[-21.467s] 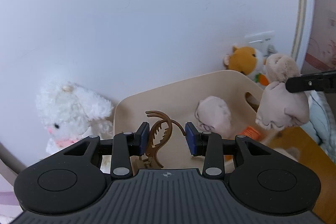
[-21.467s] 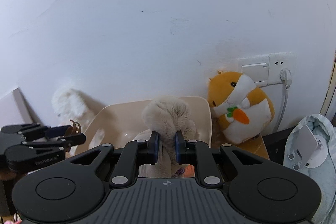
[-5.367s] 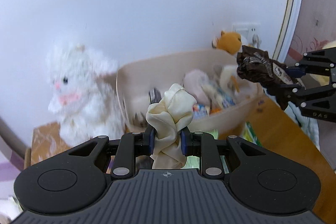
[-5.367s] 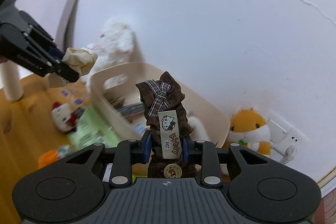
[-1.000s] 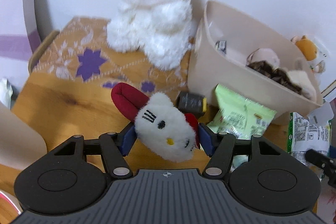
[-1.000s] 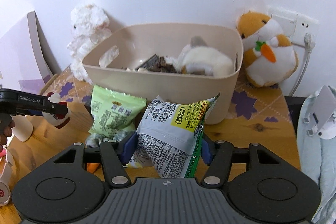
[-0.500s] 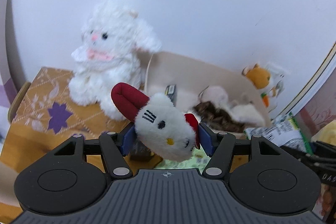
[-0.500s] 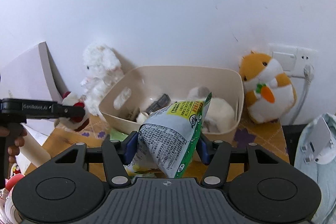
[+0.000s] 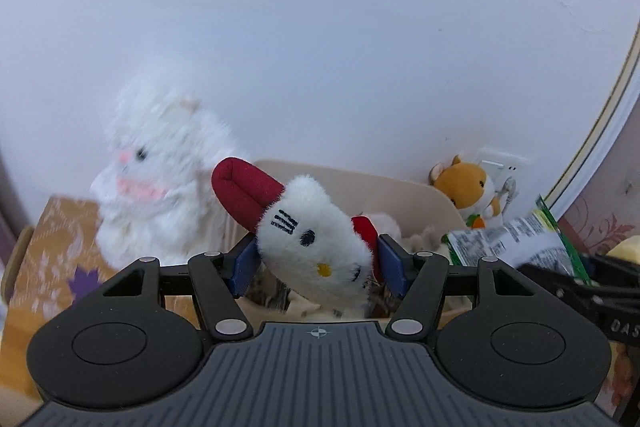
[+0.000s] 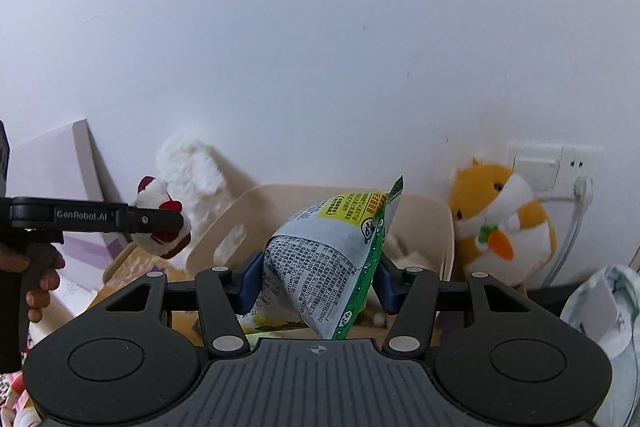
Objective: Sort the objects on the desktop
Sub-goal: 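Lift the Hello Kitty clip with the left tool while the right lifts the snack bag toward the bin, then open both tools over the bin to drop the clip and snack bag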
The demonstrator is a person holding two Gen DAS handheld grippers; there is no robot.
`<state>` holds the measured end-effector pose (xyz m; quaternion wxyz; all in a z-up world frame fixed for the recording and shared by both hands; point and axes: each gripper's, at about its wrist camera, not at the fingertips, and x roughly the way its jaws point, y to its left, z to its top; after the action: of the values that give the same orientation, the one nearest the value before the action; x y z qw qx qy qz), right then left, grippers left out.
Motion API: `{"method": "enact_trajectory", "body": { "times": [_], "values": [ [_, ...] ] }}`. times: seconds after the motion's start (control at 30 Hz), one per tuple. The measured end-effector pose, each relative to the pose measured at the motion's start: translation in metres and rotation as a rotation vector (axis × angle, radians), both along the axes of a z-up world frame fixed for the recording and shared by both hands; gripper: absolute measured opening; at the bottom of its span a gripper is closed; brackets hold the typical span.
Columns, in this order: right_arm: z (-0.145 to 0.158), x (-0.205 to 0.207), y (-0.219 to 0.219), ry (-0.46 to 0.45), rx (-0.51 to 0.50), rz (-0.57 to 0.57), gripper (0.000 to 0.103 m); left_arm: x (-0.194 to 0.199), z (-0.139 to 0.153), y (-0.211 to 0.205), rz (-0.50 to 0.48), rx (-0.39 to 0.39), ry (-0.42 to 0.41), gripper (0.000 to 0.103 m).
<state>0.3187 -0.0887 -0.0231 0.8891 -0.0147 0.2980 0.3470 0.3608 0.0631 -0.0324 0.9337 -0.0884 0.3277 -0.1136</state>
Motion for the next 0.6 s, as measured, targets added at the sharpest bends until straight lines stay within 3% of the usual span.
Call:
{"method": "enact_trajectory", "body": {
  "times": [0.27,0.53,0.6],
  "values": [
    [0.002,0.050,0.030,-0.038,0.003,-0.068,0.054,0.029,-0.008,-0.037,-0.026,0.101,-0.036,0.064],
    [-0.036,0.085,0.060,0.004,-0.100,-0.106,0.056,0.045,-0.032,-0.056,-0.002,0.173,-0.006,0.066],
    [-0.048,0.085,0.062,0.031,-0.126,-0.106,0.065,0.050,-0.039,-0.057,-0.008,0.183,0.013,0.068]
  ]
}}
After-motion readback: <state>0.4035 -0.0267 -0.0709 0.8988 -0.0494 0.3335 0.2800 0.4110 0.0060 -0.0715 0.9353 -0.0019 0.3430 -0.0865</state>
